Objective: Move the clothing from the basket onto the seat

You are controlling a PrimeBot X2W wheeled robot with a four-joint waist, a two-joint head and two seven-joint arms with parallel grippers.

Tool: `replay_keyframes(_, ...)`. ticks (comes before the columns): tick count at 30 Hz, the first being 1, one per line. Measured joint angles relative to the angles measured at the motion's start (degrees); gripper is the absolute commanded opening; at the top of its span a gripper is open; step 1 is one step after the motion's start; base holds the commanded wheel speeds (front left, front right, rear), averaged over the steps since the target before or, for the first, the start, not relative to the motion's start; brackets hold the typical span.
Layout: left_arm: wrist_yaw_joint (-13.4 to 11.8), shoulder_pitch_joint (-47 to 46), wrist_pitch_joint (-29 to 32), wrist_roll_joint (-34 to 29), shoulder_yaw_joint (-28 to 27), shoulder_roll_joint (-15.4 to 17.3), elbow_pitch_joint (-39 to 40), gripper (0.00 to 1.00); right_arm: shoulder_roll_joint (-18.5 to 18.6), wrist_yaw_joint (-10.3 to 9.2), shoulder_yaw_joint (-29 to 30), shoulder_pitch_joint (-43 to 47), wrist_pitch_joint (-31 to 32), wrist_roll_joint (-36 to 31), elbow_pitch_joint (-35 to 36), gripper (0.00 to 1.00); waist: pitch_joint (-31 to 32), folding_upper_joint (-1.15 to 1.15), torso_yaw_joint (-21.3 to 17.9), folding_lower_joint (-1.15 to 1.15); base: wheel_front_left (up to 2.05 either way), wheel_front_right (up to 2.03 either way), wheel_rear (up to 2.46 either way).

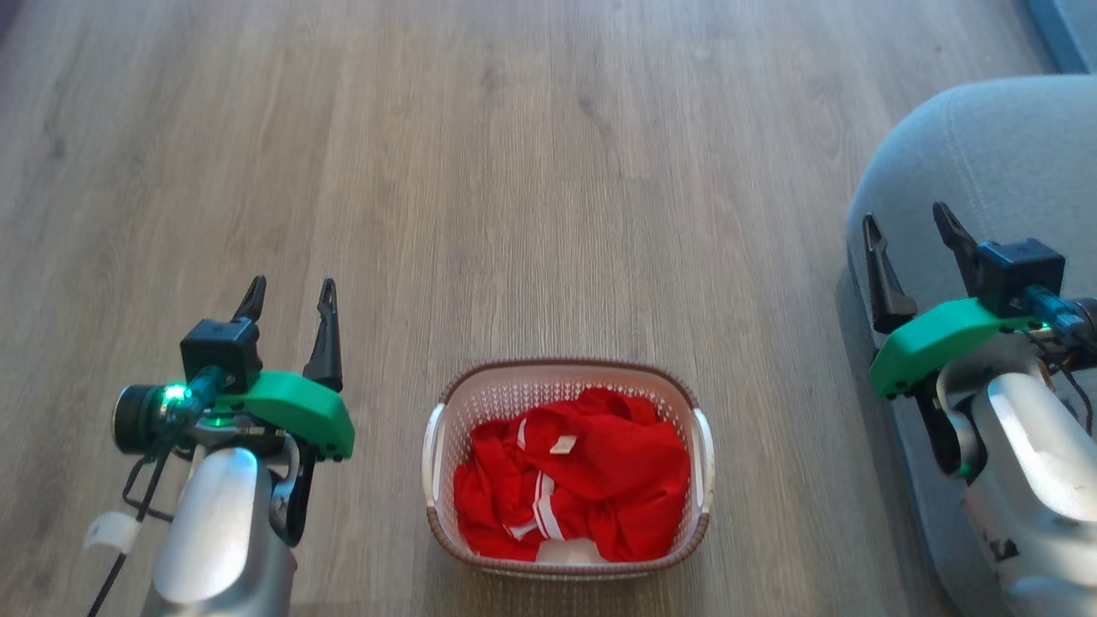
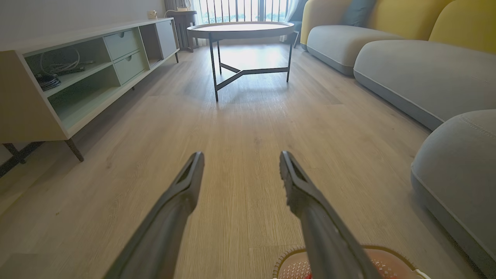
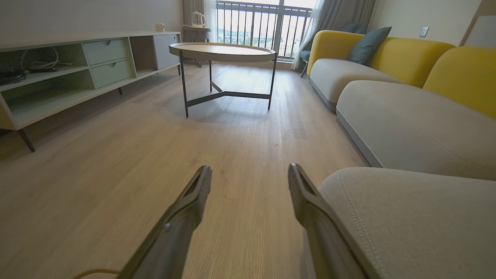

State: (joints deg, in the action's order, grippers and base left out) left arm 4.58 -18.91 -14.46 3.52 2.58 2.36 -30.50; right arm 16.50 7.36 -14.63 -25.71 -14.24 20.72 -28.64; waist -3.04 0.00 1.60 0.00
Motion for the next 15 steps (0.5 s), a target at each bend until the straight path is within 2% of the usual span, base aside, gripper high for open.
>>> replay_keyframes(11, -0.1, -2.7, -0.1, 1.8, 2.2, -0.2, 1.7, 1.00, 0.0, 0.00, 1.9, -4.1, 0.0, -0.4, 6.1, 1.00, -7.9, 0.00, -1.0, 0.00, 0.00, 0.00, 0.00)
replay_keyframes(15, -0.6, -4.1, -0.1, 5.6, 6.9, -0.2, 2.5, 1.00, 0.0, 0.00, 3.4, -6.1, -0.1, -0.7, 9.8, 1.00, -13.1, 0.00, -1.6, 0.01, 0.00, 0.00, 0.00)
